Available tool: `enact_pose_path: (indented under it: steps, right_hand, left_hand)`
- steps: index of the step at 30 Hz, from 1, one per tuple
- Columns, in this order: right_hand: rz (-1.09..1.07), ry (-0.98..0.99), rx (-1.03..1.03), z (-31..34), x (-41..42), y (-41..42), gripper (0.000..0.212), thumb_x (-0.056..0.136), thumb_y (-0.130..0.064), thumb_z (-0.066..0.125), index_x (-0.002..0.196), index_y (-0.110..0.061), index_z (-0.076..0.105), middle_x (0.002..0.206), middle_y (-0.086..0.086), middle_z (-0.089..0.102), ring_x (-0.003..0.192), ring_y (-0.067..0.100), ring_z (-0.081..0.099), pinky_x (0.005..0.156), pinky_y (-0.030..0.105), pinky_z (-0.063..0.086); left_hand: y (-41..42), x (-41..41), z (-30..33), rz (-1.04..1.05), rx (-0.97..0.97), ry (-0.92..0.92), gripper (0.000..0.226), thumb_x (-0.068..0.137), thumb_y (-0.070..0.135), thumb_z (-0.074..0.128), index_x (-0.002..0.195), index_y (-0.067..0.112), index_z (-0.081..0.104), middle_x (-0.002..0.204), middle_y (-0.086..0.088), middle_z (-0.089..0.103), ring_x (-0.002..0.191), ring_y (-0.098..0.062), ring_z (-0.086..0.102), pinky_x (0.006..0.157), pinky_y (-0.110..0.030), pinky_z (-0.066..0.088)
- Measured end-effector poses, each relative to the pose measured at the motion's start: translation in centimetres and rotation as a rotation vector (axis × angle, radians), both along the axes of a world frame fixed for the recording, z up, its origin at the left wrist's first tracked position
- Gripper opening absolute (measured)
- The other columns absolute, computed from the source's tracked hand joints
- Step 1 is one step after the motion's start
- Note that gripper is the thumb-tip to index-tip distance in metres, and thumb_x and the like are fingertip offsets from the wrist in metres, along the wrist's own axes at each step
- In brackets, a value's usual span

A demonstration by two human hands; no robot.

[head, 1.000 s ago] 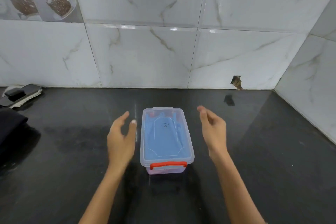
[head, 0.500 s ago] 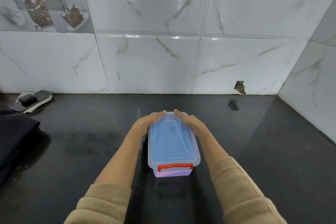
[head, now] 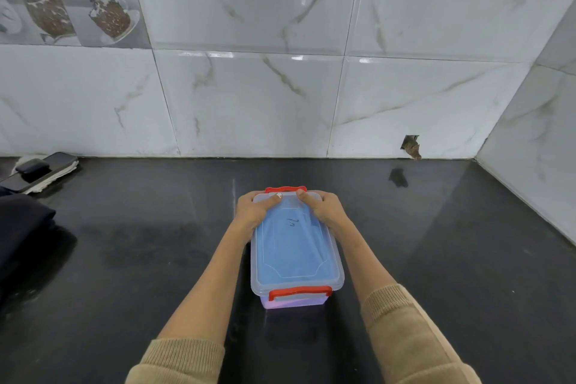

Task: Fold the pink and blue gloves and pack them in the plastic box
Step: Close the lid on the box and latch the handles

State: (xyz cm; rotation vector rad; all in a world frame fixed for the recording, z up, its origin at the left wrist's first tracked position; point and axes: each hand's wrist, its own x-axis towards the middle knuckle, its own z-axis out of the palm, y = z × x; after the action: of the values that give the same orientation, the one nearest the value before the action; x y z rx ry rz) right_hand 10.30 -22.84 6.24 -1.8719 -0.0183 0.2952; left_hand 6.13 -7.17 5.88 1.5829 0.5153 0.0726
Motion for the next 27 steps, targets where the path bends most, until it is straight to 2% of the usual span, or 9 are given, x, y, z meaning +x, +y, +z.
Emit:
enact_pose_path:
  steps: [2,4,6,8,12,15,20,27]
  right_hand:
    - [0.002,-0.034,0.013,-0.07,-0.06,0.03,0.04,0.087,-0.04,0.061,0.116,-0.012,0.062,0.114,0.006,0.064,0.091,0.016,0.06,0.07,0.02,0.05]
    - [0.001,-0.058,0.03,-0.25,-0.02,-0.01,0.04,0.088,-0.037,0.061,0.121,-0.014,0.059,0.121,0.006,0.061,0.104,0.02,0.059,0.087,0.03,0.051]
    - [-0.007,-0.067,0.056,-0.41,0.0,-0.06,0.039,0.089,-0.033,0.061,0.124,-0.015,0.058,0.126,0.007,0.058,0.11,0.022,0.056,0.095,0.035,0.048]
    - [-0.014,-0.072,0.067,-0.5,0.07,-0.09,0.038,0.09,-0.031,0.06,0.125,-0.016,0.057,0.128,0.006,0.057,0.108,0.019,0.055,0.094,0.034,0.048]
    - [-0.02,-0.084,0.066,-0.56,0.24,-0.02,0.037,0.091,-0.029,0.059,0.124,-0.012,0.059,0.127,0.009,0.059,0.111,0.021,0.056,0.098,0.037,0.048]
    - [-0.032,-0.095,0.058,-0.56,0.3,0.08,0.034,0.091,-0.029,0.059,0.121,-0.013,0.06,0.124,0.007,0.06,0.103,0.017,0.056,0.092,0.033,0.049]
    - [-0.038,-0.103,0.065,-0.69,0.42,0.09,0.031,0.091,-0.029,0.059,0.118,-0.014,0.062,0.122,0.006,0.062,0.1,0.017,0.056,0.092,0.034,0.05]
    - [-0.048,-0.108,0.068,-0.79,0.61,0.15,0.03,0.09,-0.028,0.06,0.116,-0.014,0.063,0.12,0.006,0.063,0.106,0.022,0.059,0.094,0.038,0.05]
  left_hand:
    - [-0.04,-0.05,-0.25,0.029,0.067,-0.068,0.029,0.08,0.03,0.075,0.102,0.02,0.06,0.099,0.0,0.062,0.085,-0.017,0.062,0.061,-0.022,0.048]
    - [-0.06,-0.07,-0.5,0.055,0.126,-0.119,0.027,0.08,0.03,0.074,0.102,0.021,0.061,0.1,0.003,0.06,0.092,-0.017,0.059,0.068,-0.023,0.048]
    - [-0.04,0.05,-0.7,0.065,0.171,-0.141,0.029,0.082,0.03,0.072,0.107,0.017,0.064,0.103,0.003,0.06,0.095,-0.017,0.058,0.075,-0.025,0.047]
    - [0.02,0.21,-0.84,0.072,0.196,-0.141,0.033,0.084,0.029,0.071,0.112,0.013,0.064,0.107,0.002,0.06,0.099,-0.017,0.057,0.081,-0.028,0.048]
    - [0.11,0.47,-0.91,0.094,0.214,-0.14,0.031,0.084,0.027,0.07,0.111,0.012,0.066,0.106,0.002,0.06,0.1,-0.018,0.057,0.087,-0.032,0.049]
    - [0.05,0.56,-0.97,0.106,0.209,-0.139,0.028,0.084,0.027,0.07,0.108,0.013,0.066,0.103,0.003,0.059,0.098,-0.017,0.057,0.085,-0.031,0.049]
    - [0.16,0.63,-1.01,0.112,0.184,-0.128,0.026,0.083,0.029,0.071,0.106,0.016,0.066,0.103,0.003,0.059,0.096,-0.018,0.058,0.081,-0.03,0.048]
    - [0.23,0.85,-1.08,0.117,0.152,-0.121,0.027,0.082,0.03,0.072,0.104,0.017,0.066,0.101,0.003,0.06,0.092,-0.016,0.058,0.074,-0.027,0.046]
